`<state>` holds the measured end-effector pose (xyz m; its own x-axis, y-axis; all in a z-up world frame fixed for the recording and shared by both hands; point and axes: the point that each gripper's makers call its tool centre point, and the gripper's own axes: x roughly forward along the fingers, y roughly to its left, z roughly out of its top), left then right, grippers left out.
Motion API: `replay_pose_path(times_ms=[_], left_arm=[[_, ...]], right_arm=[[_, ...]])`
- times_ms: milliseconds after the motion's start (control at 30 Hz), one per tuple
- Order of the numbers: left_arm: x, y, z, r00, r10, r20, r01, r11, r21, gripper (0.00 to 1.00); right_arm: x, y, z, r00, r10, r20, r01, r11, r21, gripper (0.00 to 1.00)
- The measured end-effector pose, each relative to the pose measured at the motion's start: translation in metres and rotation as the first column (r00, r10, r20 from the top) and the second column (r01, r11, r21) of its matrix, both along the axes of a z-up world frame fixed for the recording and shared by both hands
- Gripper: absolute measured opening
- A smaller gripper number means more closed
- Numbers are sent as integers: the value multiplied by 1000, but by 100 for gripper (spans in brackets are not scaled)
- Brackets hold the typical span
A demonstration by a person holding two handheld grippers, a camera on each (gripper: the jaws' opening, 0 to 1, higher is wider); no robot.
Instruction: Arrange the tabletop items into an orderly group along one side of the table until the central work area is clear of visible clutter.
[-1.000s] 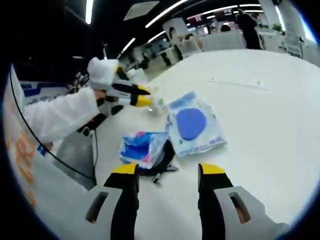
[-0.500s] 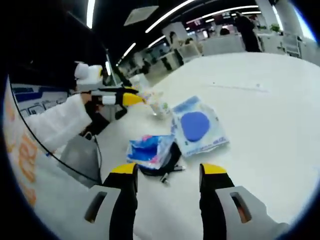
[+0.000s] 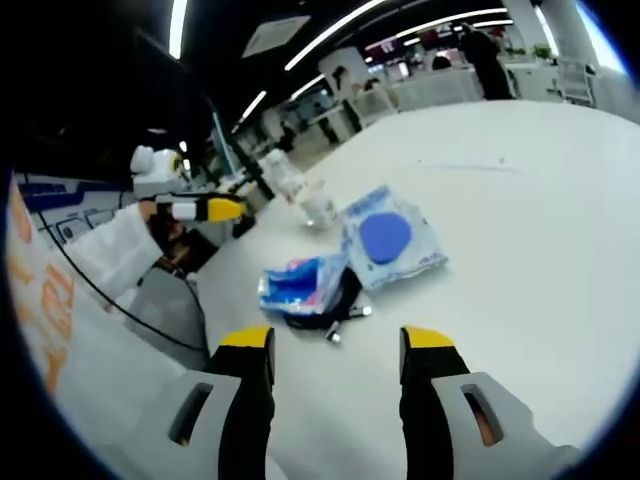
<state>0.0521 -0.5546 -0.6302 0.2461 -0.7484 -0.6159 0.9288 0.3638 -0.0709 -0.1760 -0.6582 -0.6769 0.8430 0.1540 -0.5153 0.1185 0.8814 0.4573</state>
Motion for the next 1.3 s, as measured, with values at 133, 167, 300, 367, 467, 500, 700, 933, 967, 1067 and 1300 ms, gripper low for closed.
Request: replay_pose_path(times_ms=[133, 167, 300, 367, 467, 500, 700, 933, 967, 1067, 1300], left_arm=[[-1, 8, 1, 1000, 26, 0, -26, 1000, -6, 76], [-1, 10, 1, 999, 32, -1, -32, 999, -7, 76], [0, 19, -2, 998, 61, -12, -61, 998, -6, 76], [0, 22, -3, 997, 72, -19, -72, 997, -5, 76], [-2, 24, -6, 996, 79, -33, -79, 997, -1, 76], [-3, 23, -8, 997, 71, -36, -71, 997, 11, 75], [-9, 8, -8, 1000, 0, -27, 1, 999, 44, 75], [-13, -8, 2, 999, -35, -24, 35, 999, 17, 75], [-13, -8, 2, 999, -37, -22, 38, 999, 17, 75], [-16, -5, -1, 999, -48, -26, 48, 998, 26, 74], [-19, 13, -10, 999, -27, -47, 29, 999, 40, 72]], right_arm=[[-7, -5, 2, 1000, -26, 3, 26, 1000, 0, 48], [-9, -5, 2, 1000, -31, 3, 31, 1000, 1, 48], [-17, -10, 1, 998, -61, -1, 61, 998, 2, 48], [-22, -10, 0, 997, -78, -7, 78, 997, 10, 48], [-28, -10, -3, 995, -96, -13, 96, 995, 20, 48], [-32, -10, -5, 995, -102, -20, 103, 994, 25, 48], [-40, -15, -7, 990, -138, -30, 139, 989, 47, 48], [-38, -22, -2, 985, -169, -28, 170, 984, 43, 47], [-39, -21, -3, 985, -170, -29, 171, 984, 43, 46], [-41, -18, -4, 985, -167, -36, 168, 985, 38, 46], [-44, -16, -10, 983, -174, -53, 177, 983, 57, 46]])
